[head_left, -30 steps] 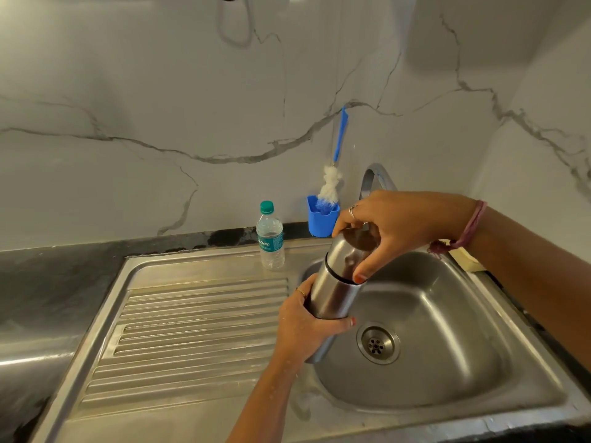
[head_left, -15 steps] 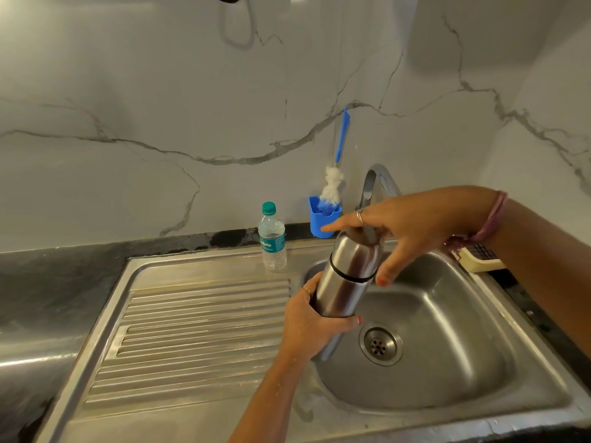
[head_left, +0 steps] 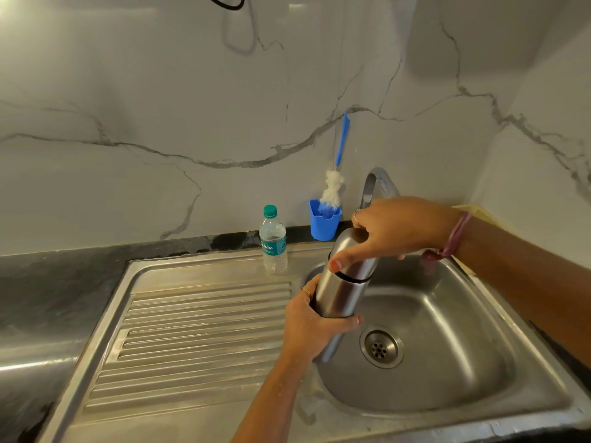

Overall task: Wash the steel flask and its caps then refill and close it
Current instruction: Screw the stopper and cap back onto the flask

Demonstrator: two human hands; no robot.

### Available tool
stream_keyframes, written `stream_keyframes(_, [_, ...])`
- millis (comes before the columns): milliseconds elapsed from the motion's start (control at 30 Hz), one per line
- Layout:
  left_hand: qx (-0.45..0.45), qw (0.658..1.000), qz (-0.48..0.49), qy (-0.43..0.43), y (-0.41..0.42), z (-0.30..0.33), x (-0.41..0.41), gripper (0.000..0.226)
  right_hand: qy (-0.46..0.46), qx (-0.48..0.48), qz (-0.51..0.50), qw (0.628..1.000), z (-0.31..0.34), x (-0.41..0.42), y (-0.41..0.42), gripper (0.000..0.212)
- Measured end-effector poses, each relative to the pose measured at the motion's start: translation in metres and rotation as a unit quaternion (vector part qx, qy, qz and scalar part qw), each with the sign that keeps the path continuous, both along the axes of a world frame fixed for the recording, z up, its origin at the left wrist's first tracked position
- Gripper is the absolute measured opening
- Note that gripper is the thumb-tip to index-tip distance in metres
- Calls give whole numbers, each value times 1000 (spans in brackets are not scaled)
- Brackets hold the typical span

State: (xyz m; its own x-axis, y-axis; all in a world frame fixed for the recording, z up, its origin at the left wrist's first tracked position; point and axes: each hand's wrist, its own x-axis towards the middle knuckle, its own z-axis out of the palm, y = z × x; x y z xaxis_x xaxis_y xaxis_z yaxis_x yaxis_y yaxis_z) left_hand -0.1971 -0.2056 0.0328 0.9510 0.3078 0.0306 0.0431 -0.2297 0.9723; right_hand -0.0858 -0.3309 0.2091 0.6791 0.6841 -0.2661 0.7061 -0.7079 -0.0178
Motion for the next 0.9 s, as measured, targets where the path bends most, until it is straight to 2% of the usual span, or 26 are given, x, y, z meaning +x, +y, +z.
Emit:
stream_keyframes(100, [0, 1000, -1, 7, 3, 0, 1, 73, 184, 40, -1, 982, 19, 3, -6, 81])
stream_keyframes(167, [11, 1000, -7, 8, 4, -1, 1, 77, 238, 60, 55, 968, 30, 8, -12, 85])
stream_keyframes(233, [11, 1000, -4, 9, 4, -1, 0, 80, 209, 71, 102, 970, 31, 12, -15, 74])
stream_keyframes(333, [8, 1000, -3, 9, 4, -1, 0, 78, 177, 105, 53, 977, 21, 7, -9, 50])
stream_keyframes(367, [7, 1000, -5, 9, 4, 0, 0, 77, 152, 114, 31, 981, 16, 7, -5, 54])
stream_keyframes(433, [8, 1000, -13, 8, 4, 1, -1, 75, 99, 101, 8, 990, 10, 7, 0, 76])
stream_keyframes(500, [18, 1000, -21, 1, 4, 2, -1, 76, 123, 64, 1, 990, 14, 11, -3, 95])
stream_keyframes(533, [21, 999, -23, -3, 4, 3, -2, 76, 165, 47, -2, 985, 20, 12, -6, 95])
stream_keyframes(600, [21, 999, -27, -5, 5, 3, -2, 74, 246, 33, 25, 969, 30, 10, -11, 90])
stream_keyframes(633, [18, 999, -27, -3, 5, 3, -3, 73, 249, 39, 49, 966, 31, 8, -13, 84])
stream_keyframes(700, [14, 1000, -23, 2, 6, 2, -3, 70, 214, 78, 81, 970, 24, 5, -11, 66])
stream_keyframes(800, [10, 1000, -3, 6, 8, -2, -3, 72, 189, 126, 67, 972, 10, 2, -8, 49])
stream_keyframes(900, [0, 1000, 6, 4, 10, -5, -5, 71, 159, 142, 29, 977, -3, 0, -7, 52])
